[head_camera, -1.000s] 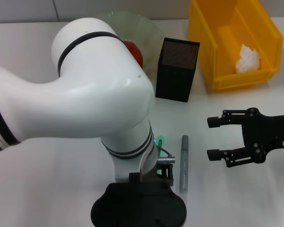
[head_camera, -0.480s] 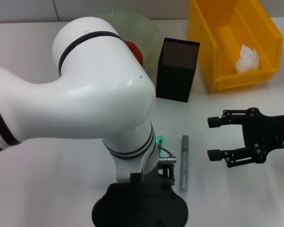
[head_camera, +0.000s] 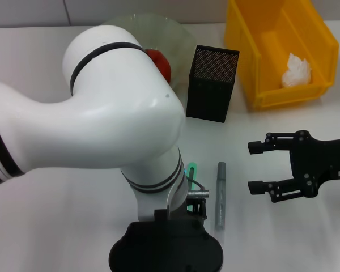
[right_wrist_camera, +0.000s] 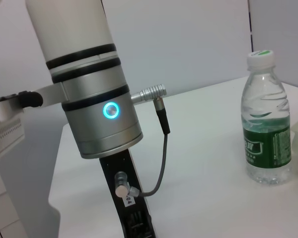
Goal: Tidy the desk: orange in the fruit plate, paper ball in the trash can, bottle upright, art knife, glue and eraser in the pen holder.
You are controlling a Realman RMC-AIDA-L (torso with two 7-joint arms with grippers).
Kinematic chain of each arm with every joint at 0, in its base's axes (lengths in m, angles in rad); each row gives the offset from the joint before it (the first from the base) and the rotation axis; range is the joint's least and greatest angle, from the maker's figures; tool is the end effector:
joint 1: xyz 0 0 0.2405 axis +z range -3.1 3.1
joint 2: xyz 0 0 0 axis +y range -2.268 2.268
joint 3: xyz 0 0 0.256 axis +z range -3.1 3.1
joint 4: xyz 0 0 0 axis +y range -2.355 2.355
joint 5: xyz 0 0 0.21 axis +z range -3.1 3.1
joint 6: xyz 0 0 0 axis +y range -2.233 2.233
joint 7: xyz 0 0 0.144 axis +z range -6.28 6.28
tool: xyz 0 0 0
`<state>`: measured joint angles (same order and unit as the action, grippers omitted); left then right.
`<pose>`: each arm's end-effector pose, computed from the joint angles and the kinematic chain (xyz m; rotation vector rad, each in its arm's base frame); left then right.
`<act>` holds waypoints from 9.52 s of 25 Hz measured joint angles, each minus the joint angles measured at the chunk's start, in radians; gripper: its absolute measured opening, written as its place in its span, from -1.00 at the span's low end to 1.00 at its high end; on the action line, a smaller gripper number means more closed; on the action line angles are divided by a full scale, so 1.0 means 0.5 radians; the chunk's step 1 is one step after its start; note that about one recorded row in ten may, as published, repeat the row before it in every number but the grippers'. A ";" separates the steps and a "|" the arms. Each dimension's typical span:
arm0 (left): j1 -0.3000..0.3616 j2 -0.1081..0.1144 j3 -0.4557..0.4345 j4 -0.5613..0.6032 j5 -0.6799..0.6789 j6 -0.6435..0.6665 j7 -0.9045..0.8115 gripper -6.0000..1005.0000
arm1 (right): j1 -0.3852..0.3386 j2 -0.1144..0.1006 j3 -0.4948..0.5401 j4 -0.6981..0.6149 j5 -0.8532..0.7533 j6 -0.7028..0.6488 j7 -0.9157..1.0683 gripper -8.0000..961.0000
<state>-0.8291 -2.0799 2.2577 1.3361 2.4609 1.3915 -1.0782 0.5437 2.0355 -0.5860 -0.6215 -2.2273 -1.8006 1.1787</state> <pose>-0.1069 0.2660 -0.1361 1.8031 -1.9303 -0.6718 0.2739 0.2954 0.0090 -2.9848 0.3696 0.6366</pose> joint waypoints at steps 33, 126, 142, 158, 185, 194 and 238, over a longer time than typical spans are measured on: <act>0.126 0.000 -0.225 0.165 0.010 0.144 -0.150 -0.61 | -0.007 -0.017 0.018 -0.003 0.003 -0.070 -0.001 0.69; 0.904 0.022 -2.782 -1.906 -1.873 0.631 0.198 -0.61 | -0.221 0.084 0.235 0.451 0.369 0.068 -0.484 0.67; 0.871 0.015 -2.776 -1.942 -1.879 0.628 0.205 -0.61 | -0.222 0.083 0.236 0.452 0.369 0.073 -0.495 0.67; 0.835 0.021 -2.794 -1.967 -1.888 0.571 -0.241 -0.61 | -0.222 0.083 0.236 0.452 0.368 0.086 -0.498 0.67; 0.741 0.019 -2.880 -2.077 -1.992 0.561 -1.147 -0.61 | -0.223 0.083 0.212 0.470 0.356 0.108 -0.529 0.67; 0.580 0.014 -2.891 -2.171 -2.012 0.452 -1.141 -0.61 | -0.225 0.083 0.212 0.470 0.356 0.137 -0.529 0.66; 0.105 -0.002 -2.912 -2.628 -2.274 0.143 -0.787 -0.61 | -0.203 0.083 0.205 0.500 0.351 0.196 -0.510 0.66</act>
<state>-0.7767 -2.0808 0.8018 0.0223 1.3240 1.4630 -1.4719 0.4420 2.0769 -0.4832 -0.3717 -2.0517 -1.7024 0.9239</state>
